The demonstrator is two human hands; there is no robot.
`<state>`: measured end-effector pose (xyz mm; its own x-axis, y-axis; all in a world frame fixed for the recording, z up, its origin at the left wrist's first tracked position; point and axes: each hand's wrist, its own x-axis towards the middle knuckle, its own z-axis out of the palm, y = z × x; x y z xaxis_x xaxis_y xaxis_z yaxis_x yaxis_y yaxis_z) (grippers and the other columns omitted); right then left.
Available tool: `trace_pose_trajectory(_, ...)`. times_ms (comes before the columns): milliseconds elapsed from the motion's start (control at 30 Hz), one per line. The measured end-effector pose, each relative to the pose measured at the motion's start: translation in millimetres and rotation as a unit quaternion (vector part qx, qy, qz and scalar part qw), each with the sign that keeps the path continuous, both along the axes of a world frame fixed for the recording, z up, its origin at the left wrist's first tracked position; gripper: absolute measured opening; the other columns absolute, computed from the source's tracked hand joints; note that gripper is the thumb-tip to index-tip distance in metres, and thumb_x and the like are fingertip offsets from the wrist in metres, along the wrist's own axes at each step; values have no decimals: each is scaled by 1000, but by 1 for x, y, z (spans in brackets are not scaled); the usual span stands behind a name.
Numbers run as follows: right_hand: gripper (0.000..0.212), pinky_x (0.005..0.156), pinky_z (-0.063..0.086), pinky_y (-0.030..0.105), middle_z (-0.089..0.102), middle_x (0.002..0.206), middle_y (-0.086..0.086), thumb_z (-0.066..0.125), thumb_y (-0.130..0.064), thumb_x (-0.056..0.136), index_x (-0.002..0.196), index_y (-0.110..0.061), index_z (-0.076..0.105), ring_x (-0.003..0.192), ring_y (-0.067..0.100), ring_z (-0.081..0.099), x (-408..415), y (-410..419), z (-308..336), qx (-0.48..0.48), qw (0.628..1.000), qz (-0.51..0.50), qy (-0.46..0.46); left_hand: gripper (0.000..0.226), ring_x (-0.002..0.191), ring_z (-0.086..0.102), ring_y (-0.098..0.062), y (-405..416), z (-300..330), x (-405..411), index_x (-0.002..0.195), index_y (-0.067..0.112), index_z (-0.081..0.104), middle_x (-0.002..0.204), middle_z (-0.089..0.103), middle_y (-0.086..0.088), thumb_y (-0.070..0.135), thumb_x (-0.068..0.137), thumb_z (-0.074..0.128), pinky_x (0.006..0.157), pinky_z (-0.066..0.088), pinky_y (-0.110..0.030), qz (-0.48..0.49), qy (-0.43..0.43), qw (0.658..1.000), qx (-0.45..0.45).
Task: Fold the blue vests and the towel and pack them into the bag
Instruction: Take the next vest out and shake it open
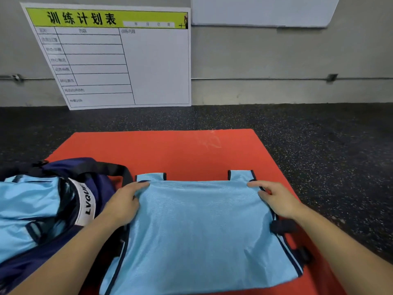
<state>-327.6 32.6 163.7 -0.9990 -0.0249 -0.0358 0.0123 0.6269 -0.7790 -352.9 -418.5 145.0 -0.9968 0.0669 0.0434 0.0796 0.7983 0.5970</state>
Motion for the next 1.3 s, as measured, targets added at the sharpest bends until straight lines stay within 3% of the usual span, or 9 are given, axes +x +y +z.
trace_pose_trajectory(133, 38, 49, 34, 13, 59, 58, -28, 49, -3, 104, 127, -26, 69, 46, 1, 44, -7, -4, -5, 57, 998, 5, 20, 67, 130, 55, -18, 2, -6, 0, 139, 40, 55, 147, 47, 22, 3, 84, 45, 102, 49, -43, -3, -25, 996, -88)
trace_pose_trajectory(233, 36, 83, 53, 28, 63, 126, -22, 52, -20, 102, 128, -41, 65, 103, 10, 65, -12, -13, 4, 303, 950, 27, 64, 54, 112, 64, -29, 23, 9, 10, 134, 29, 60, 151, 47, 5, 12, 83, 63, 79, 56, -43, -1, 79, 960, -270)
trace_pose_trajectory(300, 32, 100, 51, 39, 51, 147, -6, 49, -34, 102, 133, -40, 60, 124, 22, 56, -11, -33, 4, 425, 895, 9, 134, 55, 116, 62, -38, 49, 10, 17, 123, 15, 66, 144, 54, -15, 10, 69, 73, 87, 54, -48, -13, 157, 937, -313)
trace_pose_trajectory(400, 46, 122, 24, 49, 36, 162, 7, 45, -33, 104, 149, -24, 49, 151, 31, 32, 1, -100, -10, 400, 895, 52, 189, 62, 141, 45, -35, 103, -9, 30, 139, 6, 56, 150, 48, -16, 15, 78, 64, 112, 41, -52, -62, 147, 947, -281)
trace_pose_trajectory(600, 77, 128, 6, 45, 15, 170, 0, -2, -46, 94, 162, -19, 25, 158, 21, 7, 5, -167, -48, 323, 935, 112, 95, 59, 137, 51, -31, 138, -46, 41, 137, -1, 59, 144, 57, -17, 32, 97, 30, 117, 34, -46, -52, 94, 969, -222)
trace_pose_trajectory(800, 85, 128, -6, 39, -5, 171, -6, -10, -64, 89, 164, -27, 6, 157, 13, -11, 5, -101, -59, 350, 935, 46, 38, 88, 157, 8, -19, 81, -50, 41, 160, 9, 21, 169, 13, -6, 56, 90, -2, 127, 3, -38, 13, 65, 973, -219)
trace_pose_trajectory(1000, 62, 128, -6, 38, -5, 171, 1, 11, -47, 108, 164, -19, 4, 157, 16, -11, 16, -58, -44, 384, 923, -24, 6, 84, 155, 20, -25, 55, -48, 49, 156, 3, 33, 165, 26, -13, 52, 93, 5, 125, 9, -41, 47, 71, 967, -242)
trace_pose_trajectory(1167, 65, 124, 1, 36, 23, 167, 5, 24, -48, 105, 158, -12, 32, 156, 24, 19, 51, -150, -57, 305, 938, 111, 120, 63, 139, 49, -34, 106, -46, 81, 139, -4, 55, 148, 52, -20, 36, 96, 32, 116, 21, -43, -17, 91, 972, -215)
trace_pose_trajectory(1300, 76, 125, -8, 35, 1, 170, -6, 3, -58, 97, 163, -23, 13, 158, 15, -4, 67, -130, -57, 325, 937, 92, 88, 65, 142, 45, -33, 83, -53, 93, 143, -2, 52, 151, 49, -18, 38, 97, 31, 117, 22, -42, 2, 108, 966, -235)
